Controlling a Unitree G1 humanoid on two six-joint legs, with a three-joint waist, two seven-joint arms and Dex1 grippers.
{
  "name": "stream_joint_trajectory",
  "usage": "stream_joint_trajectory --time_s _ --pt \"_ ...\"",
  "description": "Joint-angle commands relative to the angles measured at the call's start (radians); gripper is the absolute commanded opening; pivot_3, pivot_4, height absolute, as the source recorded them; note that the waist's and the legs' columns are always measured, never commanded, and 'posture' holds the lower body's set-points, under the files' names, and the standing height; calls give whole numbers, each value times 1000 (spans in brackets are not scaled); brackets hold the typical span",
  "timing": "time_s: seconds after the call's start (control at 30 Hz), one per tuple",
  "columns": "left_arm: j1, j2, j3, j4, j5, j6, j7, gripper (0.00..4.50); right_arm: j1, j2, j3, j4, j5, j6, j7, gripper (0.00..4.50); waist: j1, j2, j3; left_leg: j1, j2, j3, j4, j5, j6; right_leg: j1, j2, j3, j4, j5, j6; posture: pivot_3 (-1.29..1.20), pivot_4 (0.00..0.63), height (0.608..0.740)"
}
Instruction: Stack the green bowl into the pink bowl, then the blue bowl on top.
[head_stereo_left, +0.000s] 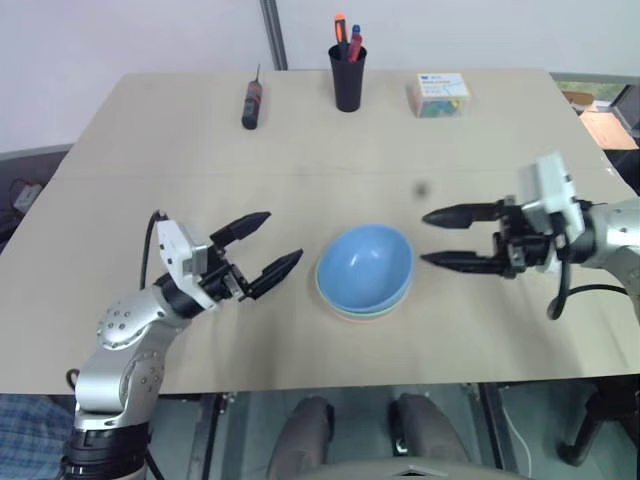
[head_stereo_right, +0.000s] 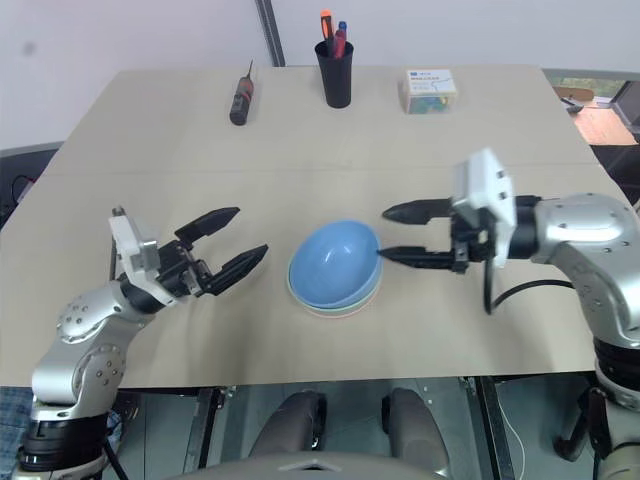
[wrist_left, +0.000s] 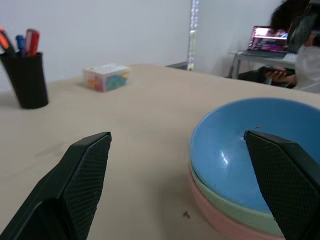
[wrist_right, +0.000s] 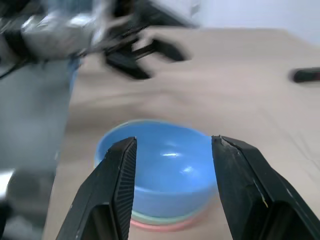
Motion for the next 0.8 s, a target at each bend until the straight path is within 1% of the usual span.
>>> stream_joint_trajectory --time_s 0.03,0.07,0.13,0.2,0.37,0.8 --pt "44 3 69 -61 -18 -8 35 4500 116 -77 -160 48 55 13 53 2483 4 0 0 0 0 1 0 0 0 0 0 0 0 0 0 0 150 740" --pt "53 4 79 -64 -21 -5 42 4500 178 -107 -192 44 68 -2 113 2483 8 0 0 0 0 2 0 0 0 0 1 0 0 0 0 0 150 740" --pt "64 8 88 -67 -23 -2 47 4500 257 -142 -232 36 93 -23 185 2483 18 0 0 0 0 4 0 0 0 1 2 0 0 0 0 0 150 740" --pt "69 11 89 -67 -17 -6 40 4500 297 -144 -265 60 109 -42 195 2483 19 0 0 1 0 4 0 0 1 2 3 0 0 0 0 0 150 740" --pt "69 20 92 -66 -19 -11 17 4500 329 -117 -301 125 108 -121 195 2483 17 0 0 5 0 7 0 0 1 5 5 2 1 0 0 0 150 740" --pt "74 41 104 -63 -27 -3 5 4500 366 -110 -286 119 118 -179 168 2483 19 0 0 3 0 6 0 0 1 4 5 1 0 0 0 0 150 740"
